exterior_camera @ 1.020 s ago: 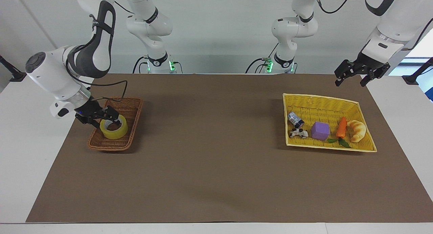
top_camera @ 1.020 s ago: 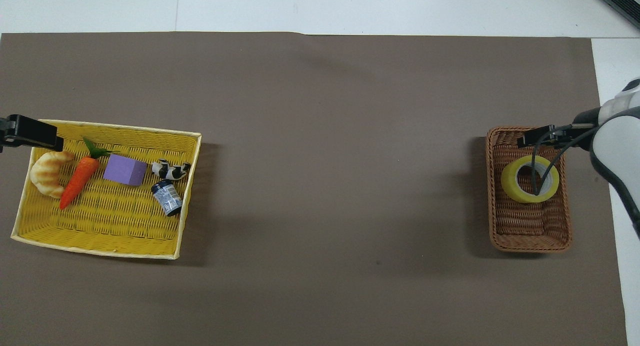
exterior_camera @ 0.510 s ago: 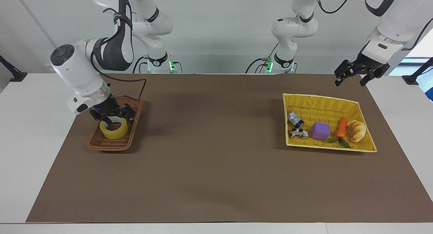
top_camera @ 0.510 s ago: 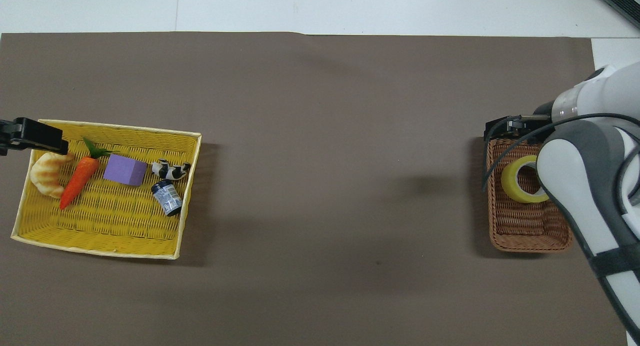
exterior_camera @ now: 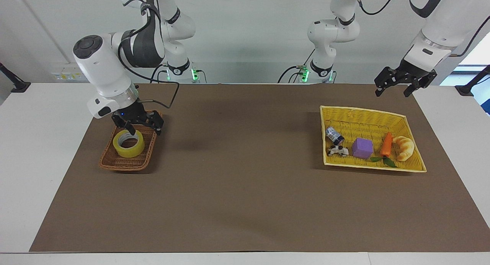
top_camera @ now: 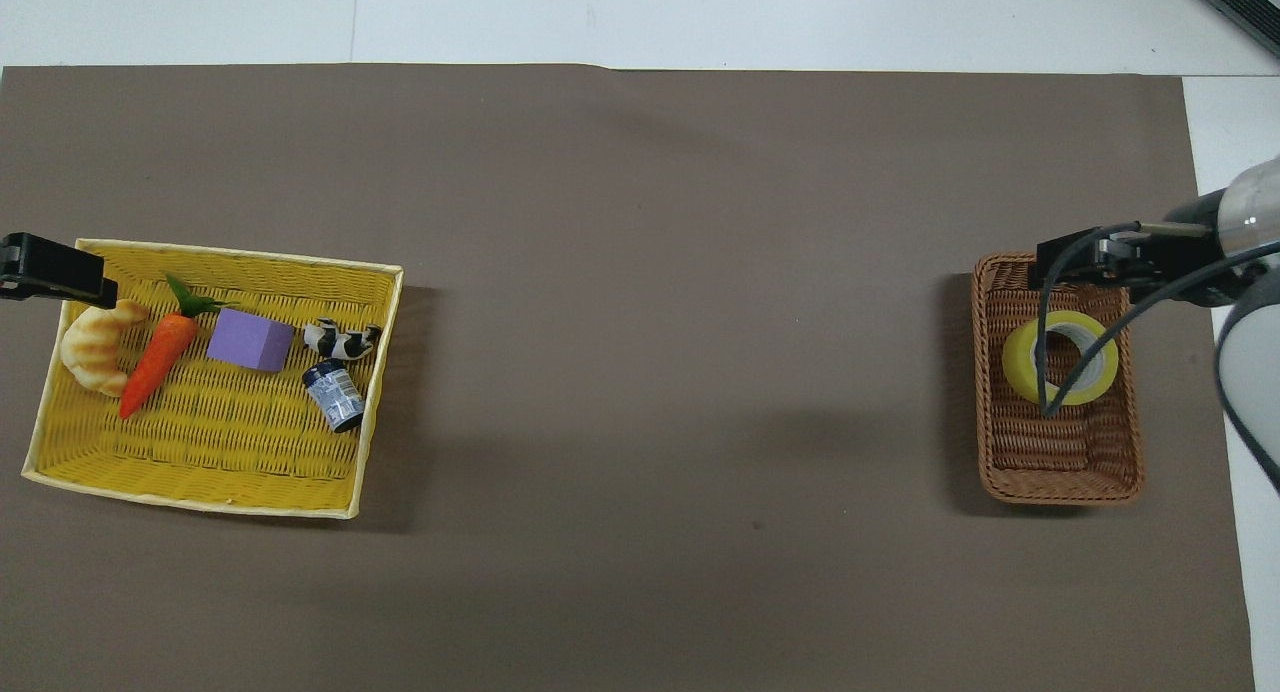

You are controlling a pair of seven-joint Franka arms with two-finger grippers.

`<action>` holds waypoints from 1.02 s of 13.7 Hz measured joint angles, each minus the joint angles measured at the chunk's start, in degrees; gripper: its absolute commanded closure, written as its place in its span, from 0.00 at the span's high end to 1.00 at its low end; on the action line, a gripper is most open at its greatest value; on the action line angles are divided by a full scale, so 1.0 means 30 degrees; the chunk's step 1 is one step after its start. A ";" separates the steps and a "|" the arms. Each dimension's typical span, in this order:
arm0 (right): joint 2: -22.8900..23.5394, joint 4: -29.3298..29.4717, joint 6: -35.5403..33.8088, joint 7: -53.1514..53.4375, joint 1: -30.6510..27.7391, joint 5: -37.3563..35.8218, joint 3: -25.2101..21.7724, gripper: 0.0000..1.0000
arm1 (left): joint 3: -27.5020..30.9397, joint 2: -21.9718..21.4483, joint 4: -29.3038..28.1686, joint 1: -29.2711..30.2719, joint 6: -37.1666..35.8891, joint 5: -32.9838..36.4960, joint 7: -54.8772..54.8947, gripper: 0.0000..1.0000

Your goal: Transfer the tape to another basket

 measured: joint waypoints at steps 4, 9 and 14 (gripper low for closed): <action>-0.0349 0.1152 -0.2643 0.2098 0.0760 -0.0782 0.0135 1.00 | -0.0006 0.0000 0.0000 0.0000 -0.0001 0.0000 0.0000 1.00; -0.1113 0.0943 -0.2944 0.4922 0.3112 -0.1086 0.0383 1.00 | -0.0006 -0.0001 0.0000 0.0000 -0.0001 0.0000 -0.0001 1.00; -0.1541 0.0939 -0.2995 0.3197 0.1341 -0.0826 -0.0250 1.00 | -0.0006 -0.0001 0.0000 0.0000 -0.0002 0.0000 -0.0001 1.00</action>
